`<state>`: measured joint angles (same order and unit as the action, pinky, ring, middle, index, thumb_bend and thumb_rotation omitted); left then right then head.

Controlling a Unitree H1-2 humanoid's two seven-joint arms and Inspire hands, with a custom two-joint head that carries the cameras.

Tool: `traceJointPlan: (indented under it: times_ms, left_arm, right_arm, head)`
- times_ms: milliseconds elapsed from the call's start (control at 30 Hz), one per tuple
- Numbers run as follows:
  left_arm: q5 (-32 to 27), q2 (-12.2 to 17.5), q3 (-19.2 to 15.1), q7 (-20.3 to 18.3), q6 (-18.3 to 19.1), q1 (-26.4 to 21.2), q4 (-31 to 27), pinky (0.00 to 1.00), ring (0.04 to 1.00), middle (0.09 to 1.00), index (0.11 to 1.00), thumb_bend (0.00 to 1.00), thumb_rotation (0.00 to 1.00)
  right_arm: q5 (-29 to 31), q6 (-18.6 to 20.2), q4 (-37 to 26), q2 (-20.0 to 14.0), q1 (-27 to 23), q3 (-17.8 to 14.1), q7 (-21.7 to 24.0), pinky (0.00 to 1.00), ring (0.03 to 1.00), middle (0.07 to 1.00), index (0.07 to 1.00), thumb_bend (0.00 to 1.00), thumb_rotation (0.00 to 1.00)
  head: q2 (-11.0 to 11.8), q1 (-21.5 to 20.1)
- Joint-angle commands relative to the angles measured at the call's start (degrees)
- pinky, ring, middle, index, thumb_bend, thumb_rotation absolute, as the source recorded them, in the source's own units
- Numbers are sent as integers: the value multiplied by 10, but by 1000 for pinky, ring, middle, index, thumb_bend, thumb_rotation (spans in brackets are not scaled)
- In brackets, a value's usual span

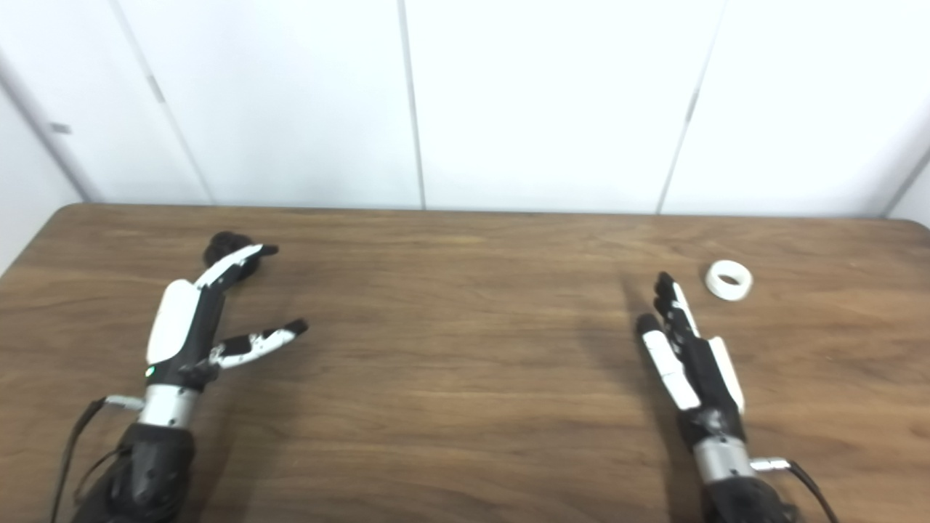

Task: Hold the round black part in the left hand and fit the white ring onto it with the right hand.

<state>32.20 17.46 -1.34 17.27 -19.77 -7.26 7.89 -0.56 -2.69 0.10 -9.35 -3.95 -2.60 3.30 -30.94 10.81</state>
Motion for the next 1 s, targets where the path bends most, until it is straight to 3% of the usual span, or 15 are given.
traceJointPlan:
  times_ms: [0,100,267,400,667,967]
  left_arm:
    - [16,10,-8,33,-27,-24,-1,860,875,873,825,737,250]
    - [44,18,-9,65,-40,-30,13,871,900,894,844,758,235]
    - [124,31,-7,139,-26,-41,39,936,917,911,882,787,290]
    - [134,34,-10,170,-11,-48,63,985,938,930,913,818,326]
    - [107,39,-18,161,39,-65,117,991,978,968,953,879,437]
    - [30,36,-29,139,64,-103,189,966,984,990,1000,959,441]
  right_arm:
    - [7,-13,4,-10,-7,-3,8,942,994,997,1000,362,825]
    - [10,-13,7,-13,-8,-5,11,960,1000,1000,1000,344,824]
    - [14,-27,16,-22,-9,-6,18,980,1000,1000,1000,297,837]
    - [12,-10,8,-23,-9,-8,16,984,1000,1000,1000,265,833]
    - [6,9,-8,-29,-8,-7,17,999,1000,1000,1000,211,839]
    - [14,43,-35,-32,-4,-10,21,1000,1000,1000,1000,159,837]
  head:
    - [3,12]
    - [6,25]
    - [17,54]
    - [22,68]
    - [31,98]
    - [32,117]
